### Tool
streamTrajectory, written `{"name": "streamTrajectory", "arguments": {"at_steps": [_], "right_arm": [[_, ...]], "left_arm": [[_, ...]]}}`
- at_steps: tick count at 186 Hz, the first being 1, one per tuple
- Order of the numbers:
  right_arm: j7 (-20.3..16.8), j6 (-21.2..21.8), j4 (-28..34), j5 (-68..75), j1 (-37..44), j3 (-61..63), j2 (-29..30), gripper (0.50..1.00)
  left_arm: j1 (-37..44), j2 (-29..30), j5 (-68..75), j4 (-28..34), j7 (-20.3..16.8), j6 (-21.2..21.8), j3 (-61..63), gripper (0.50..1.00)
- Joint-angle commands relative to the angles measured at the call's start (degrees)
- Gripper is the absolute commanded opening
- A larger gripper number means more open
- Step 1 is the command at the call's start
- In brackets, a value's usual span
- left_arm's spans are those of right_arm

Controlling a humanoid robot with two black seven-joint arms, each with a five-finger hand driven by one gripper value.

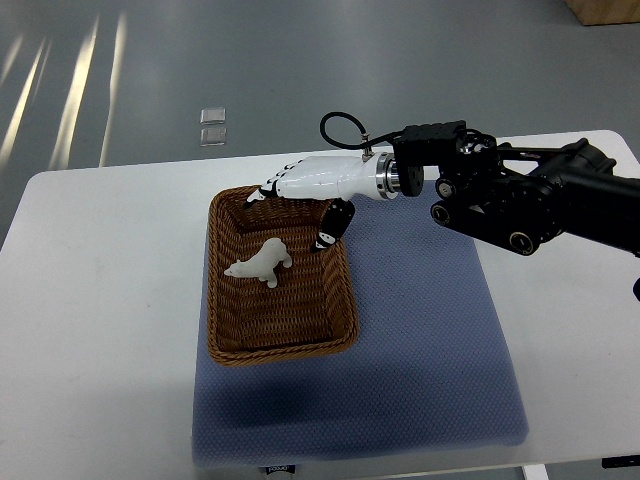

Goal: Place white bear in brown basket with right hand

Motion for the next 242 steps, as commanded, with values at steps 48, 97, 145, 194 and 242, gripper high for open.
{"name": "streamTrajectory", "arguments": {"at_steps": [48,97,145,194,242], "right_arm": [[-0.50,-3.67,-5.03,8.19,-7.14,7.99,-2.01,0.903],[-2.43,-6.05,-14.17,34.29,-15.84,21.44,-2.01,0.893],[-3.57,-8.51,-14.61,59.87,-23.49,25.57,-2.80,0.895],[-3.75,-8.42,-14.61,75.69,-27.71,33.92,-2.63,0.897],[-3.66,-7.72,-14.08,80.34,-29.55,40.78,-1.92,0.905]], "left_arm": [[0.00,0.00,0.00,0.00,0.00,0.01,0.08,1.000],[0.00,0.00,0.09,-0.08,-0.09,-0.34,0.08,1.000],[0.00,0.00,0.09,0.00,-0.09,-0.34,0.08,1.000],[0.00,0.00,0.09,-0.08,-0.09,-0.43,-0.01,1.000],[0.00,0.00,0.08,-0.08,-0.09,-0.43,-0.01,1.000]]}}
